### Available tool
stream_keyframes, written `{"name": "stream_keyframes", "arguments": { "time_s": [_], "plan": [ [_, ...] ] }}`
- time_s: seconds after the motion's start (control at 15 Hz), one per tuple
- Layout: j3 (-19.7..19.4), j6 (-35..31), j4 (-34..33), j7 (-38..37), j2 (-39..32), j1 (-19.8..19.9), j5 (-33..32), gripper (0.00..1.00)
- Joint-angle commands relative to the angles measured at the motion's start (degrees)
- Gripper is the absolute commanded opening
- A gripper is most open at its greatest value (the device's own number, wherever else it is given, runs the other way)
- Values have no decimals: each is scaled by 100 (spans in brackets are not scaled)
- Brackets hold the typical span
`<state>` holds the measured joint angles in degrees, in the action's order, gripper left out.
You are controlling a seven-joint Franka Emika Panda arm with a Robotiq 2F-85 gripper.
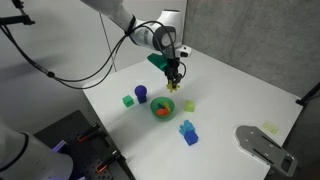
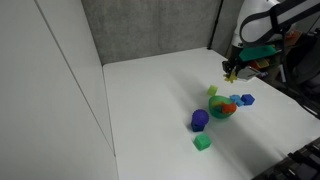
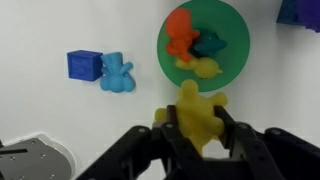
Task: Take the round yellow toy out of the bowl and put it on the blue block
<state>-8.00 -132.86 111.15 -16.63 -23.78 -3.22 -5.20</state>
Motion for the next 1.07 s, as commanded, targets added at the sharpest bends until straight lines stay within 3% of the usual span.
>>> {"name": "stream_keyframes", "arguments": {
  "time_s": [0.0,0.73,1.0],
  "plan": [
    [-150,128,129,44,215,288,-149,16],
    [-838,-41,213,-236,-180,758,-916,16],
    [-923,-53,124,-260,-524,834,-978,16]
  ]
}}
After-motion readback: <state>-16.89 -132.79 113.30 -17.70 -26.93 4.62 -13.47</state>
